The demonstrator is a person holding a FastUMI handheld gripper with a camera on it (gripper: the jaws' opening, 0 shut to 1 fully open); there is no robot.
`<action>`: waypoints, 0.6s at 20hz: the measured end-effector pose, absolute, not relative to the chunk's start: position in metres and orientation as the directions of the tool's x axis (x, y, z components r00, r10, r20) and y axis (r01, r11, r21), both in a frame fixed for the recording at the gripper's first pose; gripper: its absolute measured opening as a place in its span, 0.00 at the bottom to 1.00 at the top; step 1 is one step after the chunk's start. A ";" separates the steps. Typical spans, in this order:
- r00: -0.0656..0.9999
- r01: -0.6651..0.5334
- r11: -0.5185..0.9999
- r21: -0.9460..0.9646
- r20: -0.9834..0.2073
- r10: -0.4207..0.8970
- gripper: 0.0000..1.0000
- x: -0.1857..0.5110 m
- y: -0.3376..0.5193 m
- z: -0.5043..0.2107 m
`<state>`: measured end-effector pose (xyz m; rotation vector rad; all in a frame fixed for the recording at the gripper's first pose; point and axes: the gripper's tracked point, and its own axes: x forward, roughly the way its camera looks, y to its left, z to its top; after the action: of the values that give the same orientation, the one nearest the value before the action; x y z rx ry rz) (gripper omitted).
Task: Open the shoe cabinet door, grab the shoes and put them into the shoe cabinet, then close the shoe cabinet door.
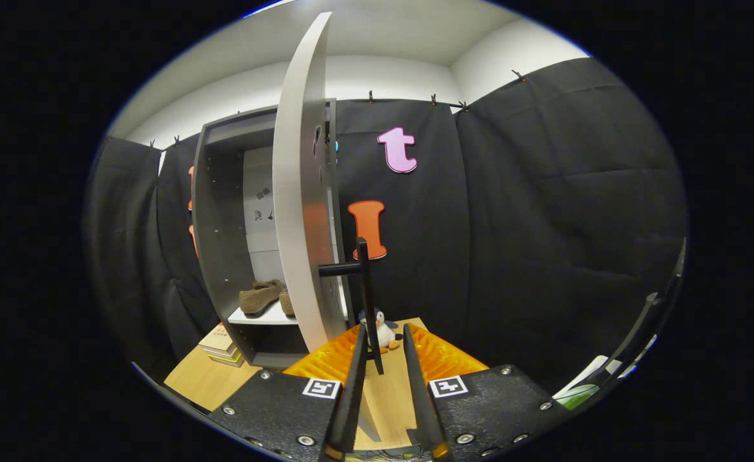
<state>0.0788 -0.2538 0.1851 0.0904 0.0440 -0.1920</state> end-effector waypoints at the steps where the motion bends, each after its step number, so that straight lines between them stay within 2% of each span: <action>1: 0.984 0.178 0.980 0.085 -0.046 -0.174 0.37 0.079 -0.251 0.185; 5: 0.994 0.107 0.992 0.060 -0.020 -0.106 0.37 0.081 -0.237 0.187; 12: 0.994 -0.111 0.992 0.065 0.001 0.111 0.37 0.090 -0.175 0.188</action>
<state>0.0898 -0.1752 0.1875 0.0647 0.0030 0.1116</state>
